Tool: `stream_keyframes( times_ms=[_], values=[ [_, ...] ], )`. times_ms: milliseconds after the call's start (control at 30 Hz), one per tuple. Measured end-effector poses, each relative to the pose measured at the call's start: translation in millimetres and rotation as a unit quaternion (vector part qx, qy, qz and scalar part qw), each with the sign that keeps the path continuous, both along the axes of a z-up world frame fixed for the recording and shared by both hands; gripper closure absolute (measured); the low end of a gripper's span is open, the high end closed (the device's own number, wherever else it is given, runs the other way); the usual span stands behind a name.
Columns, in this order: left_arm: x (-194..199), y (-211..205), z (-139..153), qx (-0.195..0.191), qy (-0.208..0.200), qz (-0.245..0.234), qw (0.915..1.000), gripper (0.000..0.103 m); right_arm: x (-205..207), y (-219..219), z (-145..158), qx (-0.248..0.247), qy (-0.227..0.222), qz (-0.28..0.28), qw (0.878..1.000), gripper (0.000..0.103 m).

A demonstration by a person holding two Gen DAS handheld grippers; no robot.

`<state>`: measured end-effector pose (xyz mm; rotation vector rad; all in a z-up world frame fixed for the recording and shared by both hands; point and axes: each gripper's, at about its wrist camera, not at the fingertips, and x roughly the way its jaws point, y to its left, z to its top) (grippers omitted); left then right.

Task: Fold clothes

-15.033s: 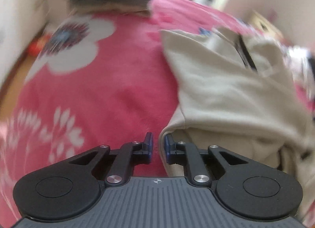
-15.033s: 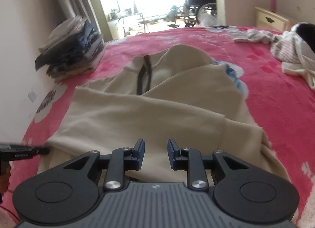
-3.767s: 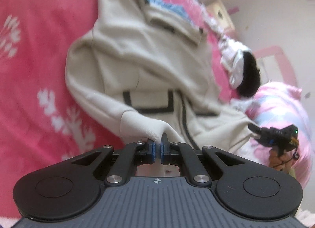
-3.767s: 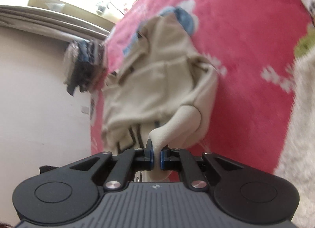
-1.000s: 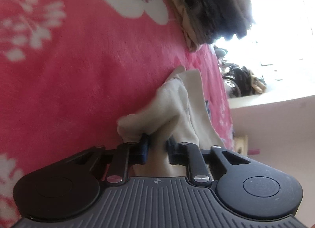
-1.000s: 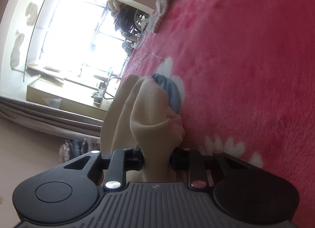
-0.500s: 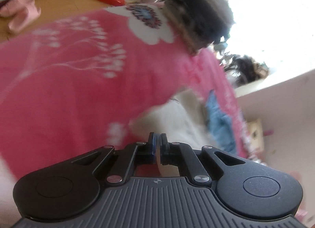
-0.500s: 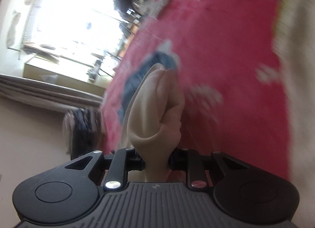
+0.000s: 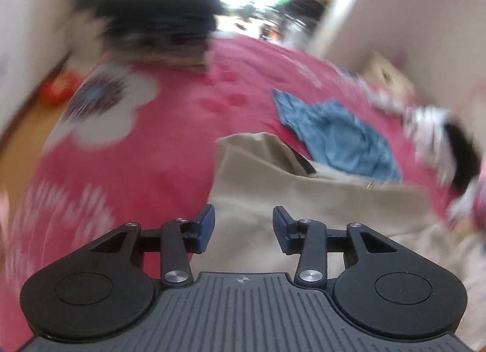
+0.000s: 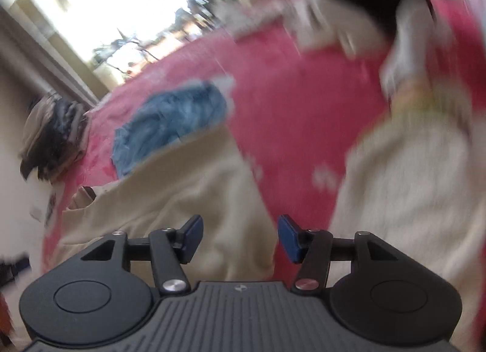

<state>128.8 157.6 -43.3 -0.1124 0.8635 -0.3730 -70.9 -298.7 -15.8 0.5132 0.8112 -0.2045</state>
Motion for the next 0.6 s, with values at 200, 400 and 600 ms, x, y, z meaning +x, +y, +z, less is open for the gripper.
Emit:
stream_keyframes(
  times_ms=[200, 400, 600],
  values=[
    [58, -31, -41, 0.066, -0.001, -0.048, 0.9967, 0.061, 48, 16, -6, -0.044, -0.036, 0.069, 0.996, 0.043],
    [70, 4, -68, -0.040, 0.062, -0.023, 0.9970, 0.061, 111, 15, -41, -0.037, -0.004, 0.082, 0.996, 0.043],
    [65, 8, -75, -0.047, 0.053, -0.068, 0.9951, 0.069, 154, 2, -67, -0.017, 0.024, 0.075, 0.997, 0.043]
  ],
)
